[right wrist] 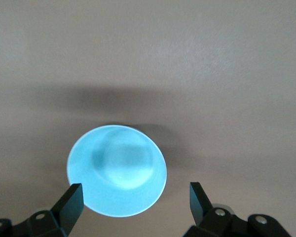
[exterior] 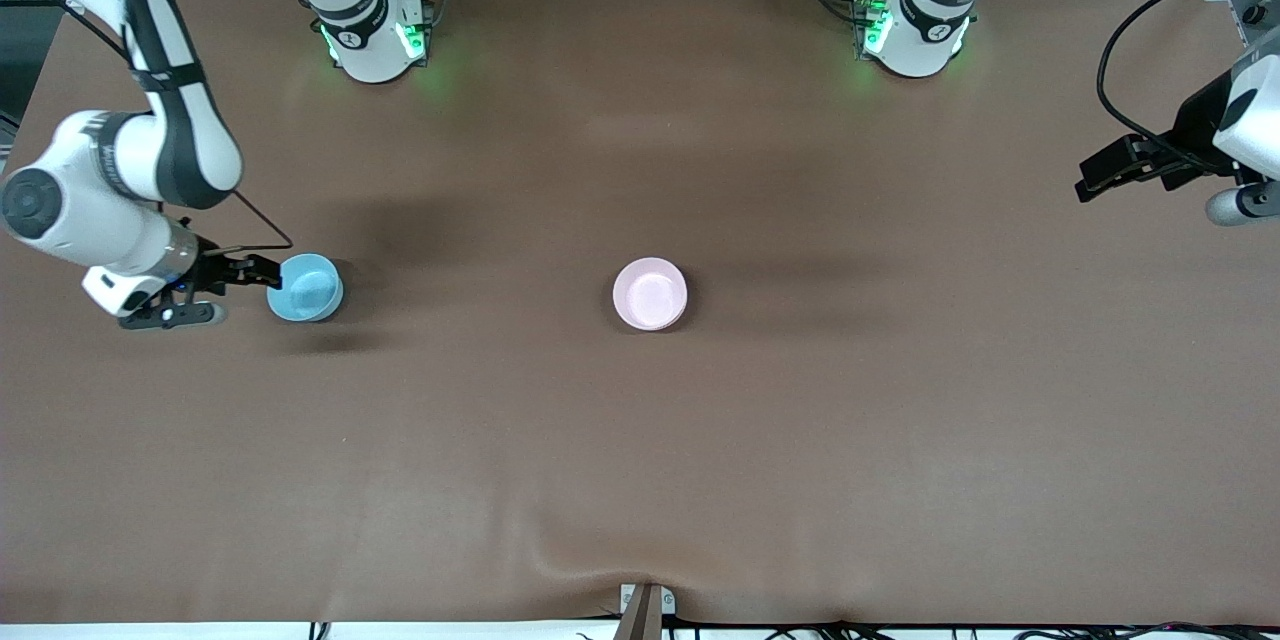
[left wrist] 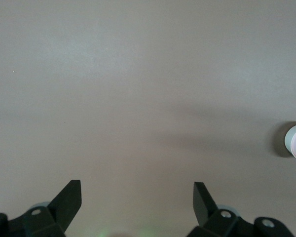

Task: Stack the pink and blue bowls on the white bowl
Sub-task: 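Close the right gripper on the light blue bowl rim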

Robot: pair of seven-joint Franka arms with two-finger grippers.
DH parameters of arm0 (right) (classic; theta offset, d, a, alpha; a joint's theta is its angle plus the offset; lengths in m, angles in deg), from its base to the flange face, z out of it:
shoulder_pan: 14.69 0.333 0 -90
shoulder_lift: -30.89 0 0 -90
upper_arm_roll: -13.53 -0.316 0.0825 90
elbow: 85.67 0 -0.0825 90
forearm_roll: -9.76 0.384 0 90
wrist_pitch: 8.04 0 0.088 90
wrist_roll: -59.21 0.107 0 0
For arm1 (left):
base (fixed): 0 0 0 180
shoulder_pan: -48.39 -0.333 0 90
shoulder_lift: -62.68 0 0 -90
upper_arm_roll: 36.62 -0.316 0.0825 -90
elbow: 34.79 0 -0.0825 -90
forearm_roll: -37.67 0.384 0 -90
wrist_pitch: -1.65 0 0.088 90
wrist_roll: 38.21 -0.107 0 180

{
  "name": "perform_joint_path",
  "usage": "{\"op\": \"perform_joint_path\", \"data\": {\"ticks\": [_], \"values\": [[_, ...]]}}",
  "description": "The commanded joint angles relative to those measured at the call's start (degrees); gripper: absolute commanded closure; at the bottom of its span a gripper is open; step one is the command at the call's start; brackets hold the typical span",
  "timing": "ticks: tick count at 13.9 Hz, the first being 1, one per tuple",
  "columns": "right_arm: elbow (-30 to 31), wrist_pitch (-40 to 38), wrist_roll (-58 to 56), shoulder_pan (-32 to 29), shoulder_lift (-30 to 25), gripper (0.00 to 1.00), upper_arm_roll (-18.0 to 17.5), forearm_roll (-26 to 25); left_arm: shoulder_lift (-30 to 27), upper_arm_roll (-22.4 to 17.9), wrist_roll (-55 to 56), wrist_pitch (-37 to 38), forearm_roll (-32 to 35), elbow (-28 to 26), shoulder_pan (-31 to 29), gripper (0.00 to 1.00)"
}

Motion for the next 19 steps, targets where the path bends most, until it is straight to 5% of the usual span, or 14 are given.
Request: {"op": "perform_joint_path", "data": {"ticks": [1,3,6,8,10,12,14,19], "values": [[3.67,4.2,-6.54,-3.48,-0.29,0.21,-0.73,1.27,-1.21,-1.56,-0.36,0.84,-0.82,-0.14,1.85,0.0],[3.67,5.94,-6.73,-4.28,0.86,0.23,-0.73,1.45,-1.56,-1.3,-0.79,1.27,-1.52,-0.4,1.94,0.0],[3.76,10.61,-6.73,-4.55,4.55,0.38,-0.82,3.72,-4.02,-1.03,-4.48,3.82,-1.69,-1.02,1.67,0.0],[3.76,10.61,-6.91,-4.81,4.9,0.58,-0.82,4.0,-3.94,-1.03,-5.19,4.26,-1.7,-0.67,1.58,0.0],[3.85,10.79,-6.91,-4.81,5.61,0.58,-0.82,4.87,-4.11,-1.12,-4.84,5.14,-1.7,-0.67,1.58,0.0],[3.85,10.79,-6.91,-4.81,5.61,0.69,-0.82,5.23,-4.29,-1.12,-5.19,6.37,-1.7,-0.58,1.41,0.0],[3.85,10.7,-6.91,-4.81,5.61,1.0,-0.82,5.23,-4.38,-1.03,-5.1,6.37,-1.7,-0.32,1.5,0.0],[3.24,6.24,-6.47,-3.76,4.82,1.0,-1.35,6.27,-4.29,-1.03,-5.19,6.37,-1.7,-0.32,1.5,0.0]]}}
